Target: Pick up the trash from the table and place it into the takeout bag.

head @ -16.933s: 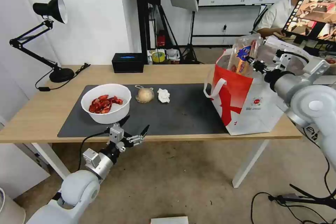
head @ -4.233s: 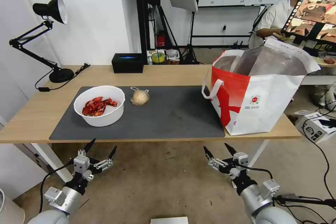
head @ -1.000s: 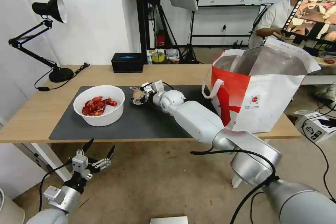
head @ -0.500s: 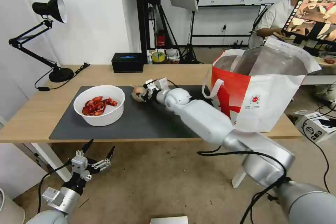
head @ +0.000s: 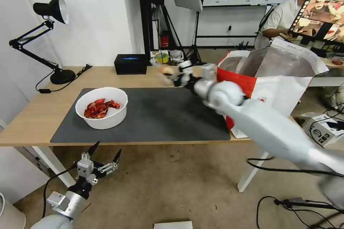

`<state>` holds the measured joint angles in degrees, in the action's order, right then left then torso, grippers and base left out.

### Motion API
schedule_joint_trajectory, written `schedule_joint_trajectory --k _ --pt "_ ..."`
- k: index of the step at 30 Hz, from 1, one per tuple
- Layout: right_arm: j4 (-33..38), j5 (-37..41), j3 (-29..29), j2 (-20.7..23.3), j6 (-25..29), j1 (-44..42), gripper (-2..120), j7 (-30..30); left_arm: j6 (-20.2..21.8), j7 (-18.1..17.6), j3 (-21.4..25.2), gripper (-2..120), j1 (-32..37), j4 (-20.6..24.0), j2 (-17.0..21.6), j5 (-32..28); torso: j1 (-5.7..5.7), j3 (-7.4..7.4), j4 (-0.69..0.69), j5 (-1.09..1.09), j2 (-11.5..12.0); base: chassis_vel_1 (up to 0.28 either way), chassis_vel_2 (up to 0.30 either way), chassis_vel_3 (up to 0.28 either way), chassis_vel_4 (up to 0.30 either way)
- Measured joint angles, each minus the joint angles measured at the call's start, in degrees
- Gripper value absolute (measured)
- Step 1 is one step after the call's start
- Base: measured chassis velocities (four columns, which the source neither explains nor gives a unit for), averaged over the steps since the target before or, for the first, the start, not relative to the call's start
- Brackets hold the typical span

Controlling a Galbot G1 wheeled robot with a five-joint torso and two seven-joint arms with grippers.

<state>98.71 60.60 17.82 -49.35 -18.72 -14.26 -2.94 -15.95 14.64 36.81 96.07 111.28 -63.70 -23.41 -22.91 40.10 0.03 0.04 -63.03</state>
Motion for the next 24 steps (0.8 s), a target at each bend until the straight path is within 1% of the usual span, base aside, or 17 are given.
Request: schedule_joint_trajectory --k 1,2,3,5,6,8,10,11,12,13,14,17,18,19,21,22,24 --pt "2.5 0.1 -1.9 1.8 0.4 -1.7 7 -0.2 0.0 -0.1 -0.3 100 0.0 0.1 -0.3 0.2 0.0 0.0 -0.01 -0.02 0.0 0.0 0.0 0.0 0.0" --pt "2.5 0.1 -1.9 1.8 0.4 -1.7 7 -0.2 0.0 -0.1 -0.3 100 0.0 0.1 -0.3 0.2 0.0 0.0 -0.01 -0.02 0.0 0.0 0.0 0.0 0.0" --pt "3.8 0.3 -3.1 2.8 0.6 -2.7 7 -0.3 0.1 -0.2 -0.5 100 0.0 0.2 -0.5 0.3 0.0 0.0 -0.01 -0.01 0.0 0.0 0.0 0.0 0.0" --pt "7.6 1.6 -7.5 5.9 1.5 -6.2 7 -0.3 0.1 -0.3 -0.9 100 0.1 0.3 -1.1 0.7 0.0 0.0 -0.02 -0.01 0.0 0.0 0.0 0.0 0.0" --pt "7.6 1.6 -7.5 5.9 1.5 -6.2 7 -0.3 0.1 -0.3 -0.9 100 0.1 0.3 -1.1 0.7 0.0 0.0 -0.02 -0.01 0.0 0.0 0.0 0.0 0.0" --pt "9.5 2.8 -10.9 7.5 3.0 -9.0 7 -0.3 0.1 -0.3 -1.1 100 0.5 0.5 -1.4 1.1 0.0 0.0 -0.01 -0.01 0.0 0.0 0.0 0.0 0.0" --pt "9.8 3.0 -11.5 7.7 3.4 -9.4 7 -0.3 0.1 -0.3 -1.1 100 0.5 0.6 -1.4 1.1 0.01 0.0 -0.01 -0.01 0.0 0.0 0.0 0.0 0.0" --pt "10.5 3.7 -13.9 8.4 5.6 -11.1 6 -0.5 0.1 -0.3 -1.1 100 0.8 0.8 -1.5 1.2 0.01 0.0 -0.03 -0.02 0.0 0.0 0.0 0.0 0.0" --pt "10.7 3.8 -15.0 8.7 7.3 -12.0 6 -1.0 0.1 -0.3 -1.1 100 0.9 1.0 -1.5 1.2 0.01 0.0 -0.03 -0.03 0.0 0.0 0.0 0.0 0.0" --pt "10.8 3.8 -16.5 8.9 10.2 -13.2 6 -1.7 0.1 -0.3 -1.1 100 1.0 1.2 -1.4 1.2 0.01 0.0 -0.03 -0.02 0.0 0.0 0.0 0.0 0.0" --pt "10.8 3.8 -16.5 8.9 10.2 -13.2 6 -1.7 0.1 -0.3 -1.1 100 1.0 1.2 -1.4 1.2 0.01 0.0 -0.03 -0.02 0.0 0.0 0.0 0.0 0.0" --pt "11.2 3.5 -19.6 9.2 17.0 -15.7 6 -3.8 0.1 -0.3 -1.0 100 1.2 1.7 -1.2 1.2 0.0 0.0 -0.02 -0.02 0.0 0.0 0.0 0.0 0.0" --pt "11.2 3.5 -19.6 9.2 17.0 -15.7 6 -3.8 0.1 -0.3 -1.0 100 1.2 1.7 -1.2 1.2 0.0 0.0 -0.02 -0.02 0.0 0.0 0.0 0.0 0.0" --pt "11.3 2.8 -20.6 9.2 19.3 -16.6 6 -4.8 0.0 -0.4 -1.0 100 1.3 1.8 -1.2 1.2 0.0 0.0 -0.03 -0.02 0.0 0.0 0.0 0.0 0.0" --pt "11.6 1.5 -22.6 9.5 21.4 -18.4 6 -6.5 0.0 -0.4 -1.2 100 1.4 2.1 -1.1 1.2 0.0 0.0 -0.04 -0.03 0.0 0.0 0.0 0.0 0.0" --pt "11.6 1.5 -22.6 9.5 21.4 -18.4 6 -6.5 0.0 -0.4 -1.2 100 1.4 2.1 -1.1 1.2 0.0 0.0 -0.04 -0.03 0.0 0.0 0.0 0.0 0.0" --pt "12.1 1.1 -24.4 10.1 21.7 -20.0 6 -8.2 0.0 -0.4 -1.5 100 1.4 2.3 -1.0 1.3 0.0 0.0 -0.03 -0.03 0.0 0.0 0.0 0.0 0.0"
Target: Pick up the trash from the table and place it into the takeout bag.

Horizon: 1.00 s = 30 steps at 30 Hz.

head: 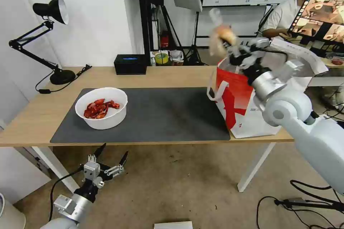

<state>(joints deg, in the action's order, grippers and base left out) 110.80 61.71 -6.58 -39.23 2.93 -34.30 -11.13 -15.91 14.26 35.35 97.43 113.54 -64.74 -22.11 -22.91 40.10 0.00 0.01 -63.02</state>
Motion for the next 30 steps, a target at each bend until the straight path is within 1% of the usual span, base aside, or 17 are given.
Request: schedule_joint_trajectory --k 2,6,10,17,20,21,23,24,25,28,29,30 --pt "0.3 -0.1 -1.0 0.5 -0.1 -1.0 6 -0.8 0.0 0.0 -0.2 100 0.0 0.1 0.0 0.1 0.0 0.0 0.0 0.0 0.0 0.0 0.0 0.0 0.0" --pt "1.7 -0.2 -4.8 2.6 -2.5 -5.4 6 -3.4 0.0 0.0 -0.7 100 -0.2 0.3 0.2 0.2 0.0 0.0 0.0 0.0 0.0 0.0 0.0 0.0 0.0" --pt "1.8 -0.2 -6.4 3.8 -3.2 -8.2 6 -3.9 0.0 -0.1 -1.1 100 -0.4 0.4 0.4 0.2 0.0 0.0 0.01 0.0 0.0 0.0 0.0 0.0 0.0" --pt "1.5 -0.9 -7.0 4.5 -4.5 -9.3 6 -4.9 0.0 -0.1 -1.6 100 -0.6 0.4 0.4 0.3 0.0 0.0 0.0 -0.01 0.0 0.0 0.0 0.0 0.0" --pt "1.3 -1.0 -7.1 4.7 -4.9 -9.1 18 -5.9 0.0 -0.1 -1.7 100 -0.6 0.4 0.3 0.3 0.0 0.0 0.0 -0.01 0.0 0.0 0.0 0.0 0.0" --pt "1.3 -1.0 -7.1 4.7 -4.9 -9.1 18 -5.9 0.0 -0.1 -1.7 100 -0.6 0.4 0.3 0.3 0.0 0.0 0.0 -0.01 0.0 0.0 0.0 0.0 0.0" --pt "1.1 -1.1 -7.1 5.0 -5.2 -8.9 28 -6.6 0.0 -0.1 -1.7 100 -0.7 0.5 0.5 0.1 0.0 0.0 -0.01 -0.01 0.0 0.0 0.0 0.0 0.0" --pt "1.0 -1.1 -7.1 5.1 -5.3 -8.8 35 -7.1 0.0 -0.1 -1.7 100 -1.0 0.5 0.7 0.0 0.0 0.0 0.0 -0.01 0.0 0.0 0.0 0.0 0.0" --pt "1.0 -1.1 -7.1 5.1 -5.3 -8.8 35 -7.1 0.0 -0.1 -1.7 100 -1.0 0.5 0.7 0.0 0.0 0.0 0.0 -0.01 0.0 0.0 0.0 0.0 0.0" --pt "0.9 -1.1 -7.2 5.4 -5.5 -8.7 49 -7.7 0.1 -0.2 -1.9 100 -1.4 0.2 1.0 -0.1 -0.01 0.0 0.0 -0.01 0.0 0.0 0.0 0.0 0.0" --pt "0.9 -1.1 -7.2 5.4 -5.5 -8.7 49 -7.7 0.1 -0.2 -1.9 100 -1.4 0.2 1.0 -0.1 -0.01 0.0 0.0 -0.01 0.0 0.0 0.0 0.0 0.0" --pt "0.9 -1.1 -7.2 5.4 -5.5 -8.7 55 -7.8 0.1 -0.2 -1.9 100 -1.5 0.1 0.9 -0.1 -0.01 0.0 0.0 -0.01 0.0 0.0 0.0 0.0 0.0"
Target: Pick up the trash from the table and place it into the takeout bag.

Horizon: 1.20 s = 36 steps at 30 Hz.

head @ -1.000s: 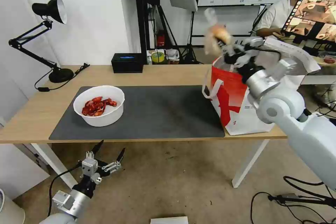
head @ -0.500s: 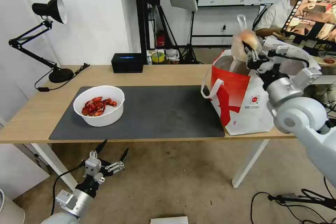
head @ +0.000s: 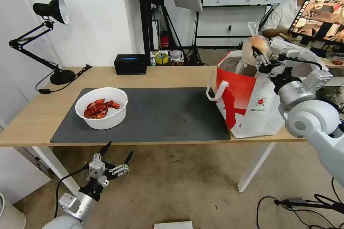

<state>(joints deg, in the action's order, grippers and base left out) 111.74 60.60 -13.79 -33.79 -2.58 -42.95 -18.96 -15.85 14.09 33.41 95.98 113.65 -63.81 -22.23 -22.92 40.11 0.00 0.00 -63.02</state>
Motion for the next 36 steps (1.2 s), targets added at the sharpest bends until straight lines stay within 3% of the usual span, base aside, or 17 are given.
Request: schedule_joint_trajectory --k 12,27,30,36 --pt "-0.2 0.2 0.2 0.1 -1.1 0.7 98 0.2 0.0 -0.1 -0.4 100 -0.5 -0.4 -0.1 0.1 0.0 0.0 0.0 0.0 0.0 0.0 0.0 0.0 0.0" --pt "5.5 3.1 -0.5 0.9 -1.6 -2.2 100 4.3 0.0 -0.1 -0.3 100 -0.8 -0.7 -0.6 0.1 0.0 0.0 -0.01 0.0 0.0 0.0 0.0 0.0 0.0" --pt "11.3 2.7 -2.5 0.8 -1.9 -8.5 100 5.5 -0.2 -0.2 -0.1 100 -0.9 -0.7 -0.8 0.1 0.0 0.0 0.0 0.0 0.0 0.0 0.0 0.0 0.0" --pt "15.3 0.3 -2.1 -1.2 -1.9 -13.2 100 5.9 -1.1 -0.2 2.1 100 1.1 -0.3 -2.3 0.1 0.01 -0.01 0.0 0.01 0.0 0.0 0.0 0.0 0.0"
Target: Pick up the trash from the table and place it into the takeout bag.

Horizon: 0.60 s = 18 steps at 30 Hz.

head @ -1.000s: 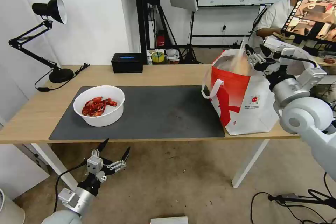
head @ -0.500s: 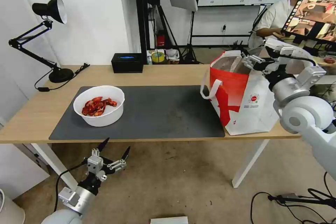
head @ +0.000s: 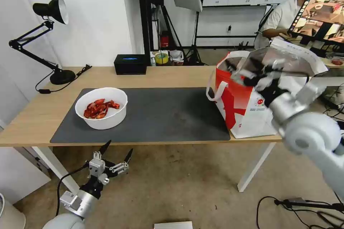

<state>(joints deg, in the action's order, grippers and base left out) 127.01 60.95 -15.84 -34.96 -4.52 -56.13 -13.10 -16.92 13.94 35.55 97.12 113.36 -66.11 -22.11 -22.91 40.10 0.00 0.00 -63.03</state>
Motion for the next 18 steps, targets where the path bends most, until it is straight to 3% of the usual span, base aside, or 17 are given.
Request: schedule_joint_trajectory --k 1,6,12,18 --pt "0.6 -1.0 0.4 -0.7 0.0 -1.4 100 0.3 -0.2 0.0 0.7 100 0.7 0.3 -0.5 0.0 0.0 0.0 -0.04 0.0 0.0 0.0 0.0 0.0 0.0" --pt "1.2 -4.7 -0.5 -2.2 0.9 -8.8 100 0.6 -0.2 0.1 1.7 100 1.5 0.7 -0.8 0.0 -0.01 0.0 0.02 0.0 0.0 0.0 0.0 0.0 0.0" --pt "0.4 -9.9 -0.8 -4.3 3.1 -15.9 100 1.8 -0.9 0.5 3.7 100 3.4 1.1 -1.8 0.0 0.0 0.0 0.0 0.0 0.0 0.0 0.0 0.0 0.0" --pt "-2.0 -18.0 -1.8 -7.8 8.3 -25.2 100 2.8 -1.4 0.8 4.1 100 4.1 1.1 -2.2 0.0 0.0 0.0 0.01 0.0 0.0 0.0 0.0 0.0 0.0"
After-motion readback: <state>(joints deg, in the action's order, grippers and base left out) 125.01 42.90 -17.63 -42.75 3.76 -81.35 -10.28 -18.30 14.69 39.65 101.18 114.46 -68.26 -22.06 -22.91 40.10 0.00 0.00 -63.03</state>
